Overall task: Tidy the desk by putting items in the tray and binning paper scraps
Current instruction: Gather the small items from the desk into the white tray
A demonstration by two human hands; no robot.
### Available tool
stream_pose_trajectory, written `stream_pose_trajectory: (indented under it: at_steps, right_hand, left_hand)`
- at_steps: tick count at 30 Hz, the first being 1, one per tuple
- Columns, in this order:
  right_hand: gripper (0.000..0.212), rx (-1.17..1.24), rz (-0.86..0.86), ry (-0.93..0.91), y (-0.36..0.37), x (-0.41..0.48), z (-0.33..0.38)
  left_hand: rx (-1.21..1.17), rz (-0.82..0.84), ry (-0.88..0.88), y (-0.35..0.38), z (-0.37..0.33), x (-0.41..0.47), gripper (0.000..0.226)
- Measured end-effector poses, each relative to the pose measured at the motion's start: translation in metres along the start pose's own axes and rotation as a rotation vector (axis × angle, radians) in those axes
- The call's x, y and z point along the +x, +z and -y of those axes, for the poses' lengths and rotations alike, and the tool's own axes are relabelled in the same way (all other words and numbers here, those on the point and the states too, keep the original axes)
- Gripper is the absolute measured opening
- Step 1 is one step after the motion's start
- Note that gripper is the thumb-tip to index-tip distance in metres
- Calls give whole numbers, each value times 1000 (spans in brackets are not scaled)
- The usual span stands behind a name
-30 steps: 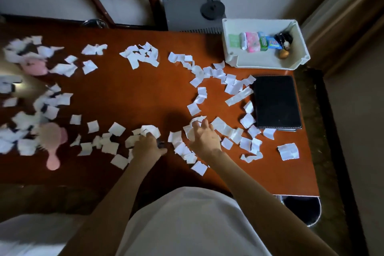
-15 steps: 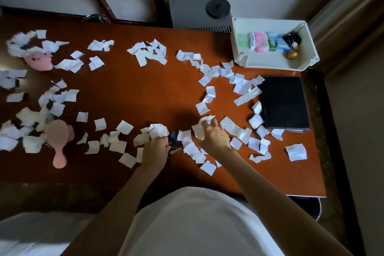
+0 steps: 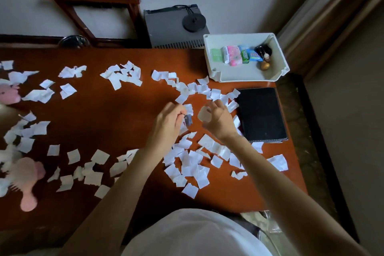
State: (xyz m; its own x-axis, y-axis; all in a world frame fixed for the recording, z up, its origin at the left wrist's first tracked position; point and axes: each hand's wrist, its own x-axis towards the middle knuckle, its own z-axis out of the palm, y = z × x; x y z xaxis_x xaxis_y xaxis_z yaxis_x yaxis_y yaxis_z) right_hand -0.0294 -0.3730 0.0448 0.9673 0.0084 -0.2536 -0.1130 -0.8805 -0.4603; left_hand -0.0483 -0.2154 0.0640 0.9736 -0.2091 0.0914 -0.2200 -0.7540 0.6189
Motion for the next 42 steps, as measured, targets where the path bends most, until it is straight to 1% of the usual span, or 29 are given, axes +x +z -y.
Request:
stream_pose_trajectory:
  at_steps: [4, 7, 12, 14, 18, 21, 26, 30, 33, 39, 41, 42]
  right_hand:
    - [58, -42, -51, -14, -33, 30, -28]
    - [52, -88, -100, 6, -60, 57, -57]
    - [48, -254, -146, 18, -100, 109, -110]
    - [52, -324, -119, 14, -109, 129, -132]
    - [64, -346, -55, 5, -118, 165, -168]
    - [60, -427, 37, -40, -119, 187, -186]
    - [49, -635, 168, -151, -115, 208, -198]
    - [49, -708, 223, -188, -115, 213, -201]
    - [44, -690, 226, -196, -117, 215, -202]
    - [43, -647, 235, -137, -118, 212, -205]
    - [45, -529, 198, -124, -117, 212, -205]
    - [48, -409, 155, -128, -116, 212, -204]
  left_hand:
    - [-54, -19, 45, 15, -32, 57, 14]
    - [-73, -30, 89, 29, -58, 102, 15]
    - [-61, 35, 141, 58, -100, 167, 17]
    - [-51, 64, 133, 72, -108, 192, 18]
    - [-36, 117, 120, 100, -112, 235, 19]
    - [-11, 139, 99, 117, -110, 257, 21]
    - [4, 208, 76, 136, -107, 272, 24]
    - [-1, 220, 66, 142, -108, 277, 25]
    - [1, 220, 68, 143, -111, 280, 26]
    - [-9, 206, 83, 145, -117, 278, 26]
    - [-28, 192, 89, 144, -119, 277, 23]
    - [-36, 186, 92, 142, -120, 277, 22]
